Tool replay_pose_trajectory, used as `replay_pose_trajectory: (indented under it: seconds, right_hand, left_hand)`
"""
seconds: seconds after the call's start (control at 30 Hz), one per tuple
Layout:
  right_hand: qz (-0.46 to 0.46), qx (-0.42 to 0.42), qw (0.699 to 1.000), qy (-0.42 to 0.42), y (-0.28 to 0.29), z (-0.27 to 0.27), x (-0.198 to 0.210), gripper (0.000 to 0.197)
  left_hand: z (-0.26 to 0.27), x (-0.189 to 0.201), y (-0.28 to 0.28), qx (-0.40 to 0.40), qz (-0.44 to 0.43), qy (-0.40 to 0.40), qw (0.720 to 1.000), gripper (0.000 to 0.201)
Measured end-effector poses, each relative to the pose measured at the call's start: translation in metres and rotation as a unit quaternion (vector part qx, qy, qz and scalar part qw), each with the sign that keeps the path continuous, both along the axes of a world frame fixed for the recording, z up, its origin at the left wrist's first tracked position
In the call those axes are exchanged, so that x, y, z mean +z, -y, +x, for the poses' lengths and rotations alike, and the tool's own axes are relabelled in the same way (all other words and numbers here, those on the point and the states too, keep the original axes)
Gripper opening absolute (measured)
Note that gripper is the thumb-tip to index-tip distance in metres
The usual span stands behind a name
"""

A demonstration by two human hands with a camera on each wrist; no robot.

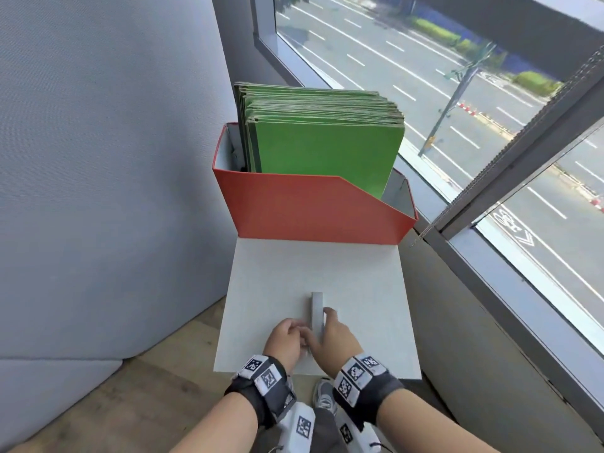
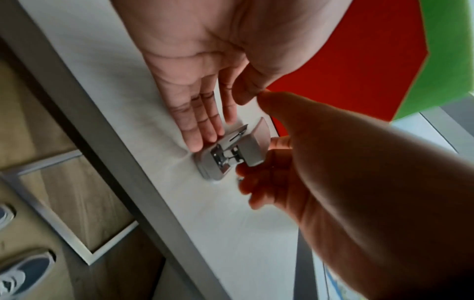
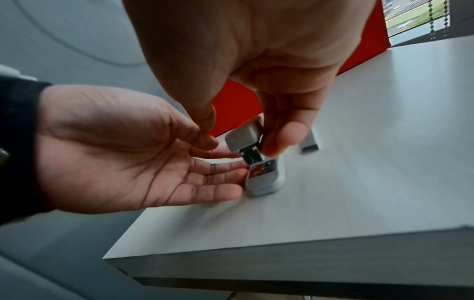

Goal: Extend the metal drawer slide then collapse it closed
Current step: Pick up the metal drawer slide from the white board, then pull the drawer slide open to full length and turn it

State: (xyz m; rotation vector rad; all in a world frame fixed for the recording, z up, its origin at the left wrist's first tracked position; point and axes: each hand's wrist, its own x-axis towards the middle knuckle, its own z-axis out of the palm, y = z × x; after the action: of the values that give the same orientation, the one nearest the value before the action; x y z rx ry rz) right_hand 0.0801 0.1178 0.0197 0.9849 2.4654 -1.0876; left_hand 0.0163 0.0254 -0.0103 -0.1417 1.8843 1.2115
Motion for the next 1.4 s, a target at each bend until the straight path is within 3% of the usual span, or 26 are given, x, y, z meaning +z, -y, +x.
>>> replay_pose_trajectory:
  seconds: [0.13, 0.33, 0.53, 0.7, 0.8, 0.93, 1.07, 1.4]
  right_hand:
    - [-0.013, -0.020, 0.999, 0.044, 0.002, -0.015, 0.005, 0.047]
    - [-0.059, 0.003, 0.998, 0.005, 0.010, -0.022, 0.012, 0.049]
    - [-0.125, 0.021, 0.992, -0.028, 0.019, -0.030, 0.021, 0.044]
    - [-0.077, 0.065, 0.994, -0.044, 0.000, -0.042, 0.041, 0.028]
    - [-0.042, 0.082, 0.994, -0.066, -0.016, -0.050, 0.054, 0.026]
    - [-0.016, 0.040, 0.992, -0.118, -0.037, -0.064, 0.065, 0.015]
    - [0.000, 0.016, 0.989, -0.148, -0.057, -0.082, 0.064, 0.026]
    - [-0.094, -0.043, 0.993, -0.058, -0.074, -0.106, 0.031, 0.041]
  left_hand:
    - [-0.002, -0.001, 0.000, 0.040, 0.018, 0.040, 0.998, 0.026]
    - [-0.012, -0.001, 0.010, 0.040, 0.008, -0.009, 0.999, 0.034]
    - [-0.026, 0.009, 0.018, 0.077, 0.053, -0.020, 0.995, 0.036]
    - [-0.027, 0.011, 0.023, 0.079, 0.053, -0.059, 0.994, 0.033]
    - [-0.026, 0.005, 0.023, 0.098, 0.062, -0.026, 0.993, 0.032]
    - [-0.021, 0.004, 0.023, 0.137, 0.099, 0.051, 0.984, 0.034]
    - [-0.019, 0.017, 0.022, 0.135, 0.156, 0.102, 0.973, 0.033]
    - [-0.012, 0.031, 0.025, 0.077, 0.188, 0.161, 0.966, 0.043]
